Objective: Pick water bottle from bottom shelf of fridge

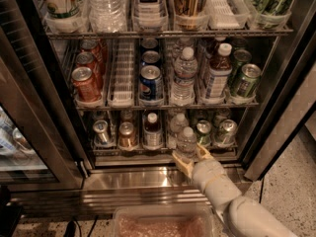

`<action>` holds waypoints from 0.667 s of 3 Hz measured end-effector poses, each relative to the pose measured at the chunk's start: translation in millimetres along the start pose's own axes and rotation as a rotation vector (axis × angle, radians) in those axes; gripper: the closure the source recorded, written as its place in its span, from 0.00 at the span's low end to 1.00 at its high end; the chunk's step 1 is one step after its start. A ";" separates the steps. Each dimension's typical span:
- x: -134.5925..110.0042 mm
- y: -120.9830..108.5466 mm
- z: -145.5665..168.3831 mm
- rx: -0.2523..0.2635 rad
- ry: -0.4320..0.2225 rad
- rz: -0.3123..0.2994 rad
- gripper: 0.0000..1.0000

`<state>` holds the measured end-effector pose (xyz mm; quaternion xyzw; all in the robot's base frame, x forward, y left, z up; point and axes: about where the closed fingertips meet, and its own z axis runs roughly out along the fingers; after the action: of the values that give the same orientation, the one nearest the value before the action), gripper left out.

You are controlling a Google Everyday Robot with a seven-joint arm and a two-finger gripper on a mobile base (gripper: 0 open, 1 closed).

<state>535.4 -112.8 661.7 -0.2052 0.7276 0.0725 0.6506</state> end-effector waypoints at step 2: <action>-7.5 27.0 -58.1 -0.136 0.015 -0.073 1.00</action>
Offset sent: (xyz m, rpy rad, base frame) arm -0.1605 0.0354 0.0445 -0.1448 0.0351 0.5201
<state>472.1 -108.5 673.0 -0.2761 0.7177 0.0965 0.6319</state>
